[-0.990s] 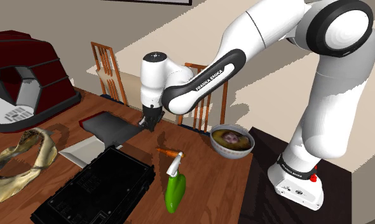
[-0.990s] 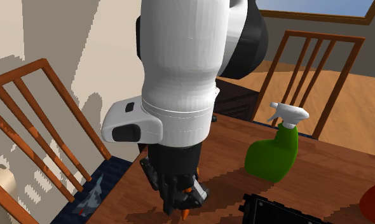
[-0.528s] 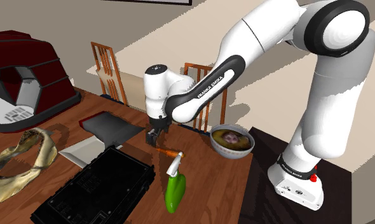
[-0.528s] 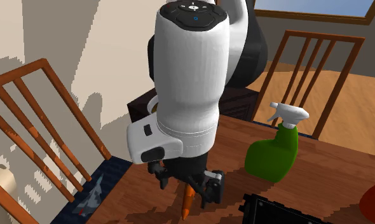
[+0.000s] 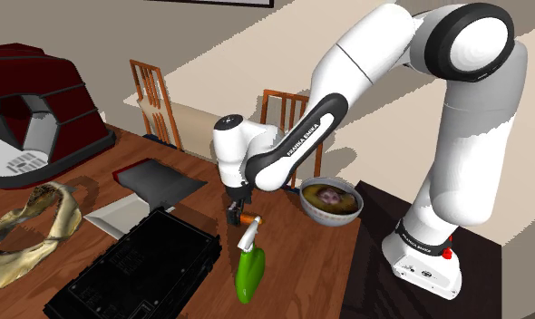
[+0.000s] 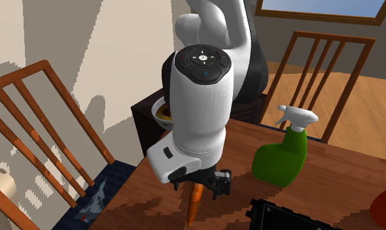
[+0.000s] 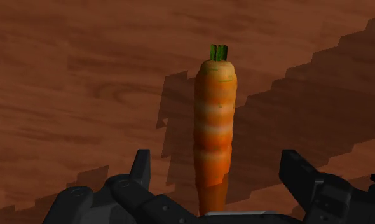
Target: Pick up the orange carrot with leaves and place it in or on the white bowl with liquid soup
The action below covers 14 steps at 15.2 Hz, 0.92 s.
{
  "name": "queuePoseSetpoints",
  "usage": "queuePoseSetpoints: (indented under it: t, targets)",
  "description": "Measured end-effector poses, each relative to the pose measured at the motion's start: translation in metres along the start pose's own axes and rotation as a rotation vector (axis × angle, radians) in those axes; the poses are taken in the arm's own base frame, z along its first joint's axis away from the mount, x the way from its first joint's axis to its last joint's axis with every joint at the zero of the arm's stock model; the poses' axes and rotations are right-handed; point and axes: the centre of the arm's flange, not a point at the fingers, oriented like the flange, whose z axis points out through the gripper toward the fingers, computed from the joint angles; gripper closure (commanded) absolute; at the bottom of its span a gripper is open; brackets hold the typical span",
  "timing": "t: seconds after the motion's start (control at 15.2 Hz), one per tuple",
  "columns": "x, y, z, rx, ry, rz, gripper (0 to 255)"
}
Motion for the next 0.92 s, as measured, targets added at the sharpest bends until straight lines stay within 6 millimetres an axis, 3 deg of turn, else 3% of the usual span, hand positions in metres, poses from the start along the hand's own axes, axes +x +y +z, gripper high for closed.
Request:
queuePoseSetpoints:
  t: [0.26, 0.66, 0.73, 0.92]
  targets:
    - [-0.001, -0.001, 0.020, 0.000, -0.001, -0.002, 0]
    - [-0.001, 0.000, 0.024, 0.000, -0.001, -0.002, 0]
    - [-0.001, 0.000, 0.024, 0.000, -0.001, -0.002, 255]
    - [0.000, -0.008, 0.020, 0.003, 0.008, -0.013, 255]
